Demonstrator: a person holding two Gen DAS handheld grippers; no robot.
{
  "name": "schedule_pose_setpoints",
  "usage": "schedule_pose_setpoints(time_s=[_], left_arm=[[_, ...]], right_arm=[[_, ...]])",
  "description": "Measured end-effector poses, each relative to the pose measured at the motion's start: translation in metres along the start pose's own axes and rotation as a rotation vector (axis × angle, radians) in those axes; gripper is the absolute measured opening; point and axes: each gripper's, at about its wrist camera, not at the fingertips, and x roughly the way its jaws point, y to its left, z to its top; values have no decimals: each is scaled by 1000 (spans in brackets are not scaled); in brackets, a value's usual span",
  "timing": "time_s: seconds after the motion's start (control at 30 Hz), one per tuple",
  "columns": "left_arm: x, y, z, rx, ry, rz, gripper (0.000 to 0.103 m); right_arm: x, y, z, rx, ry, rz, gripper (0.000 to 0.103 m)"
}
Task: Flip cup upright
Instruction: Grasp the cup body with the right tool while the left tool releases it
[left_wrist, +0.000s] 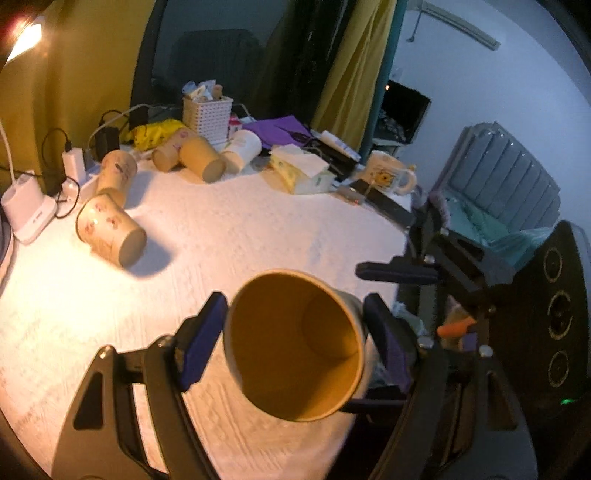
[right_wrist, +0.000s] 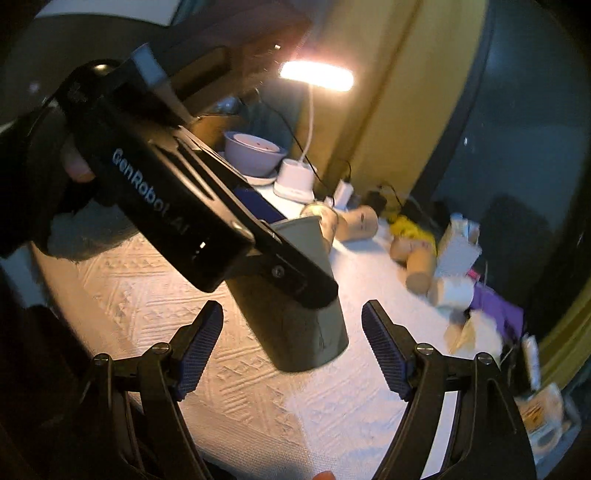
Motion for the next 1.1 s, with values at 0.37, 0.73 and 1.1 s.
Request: schedule_pose_setpoints(time_s=[0.37, 0.73, 1.1], left_arm=[[-21, -23, -12, 20, -8, -71, 77], [-10, -24, -13, 2, 23, -109, 77], [-9, -10, -17, -74, 3, -83, 78]], right_arm=[[-12, 26, 0, -94, 1, 16, 80], [-13, 28, -5, -99, 9, 36, 73], [-4, 31, -13, -98, 36, 66, 67]])
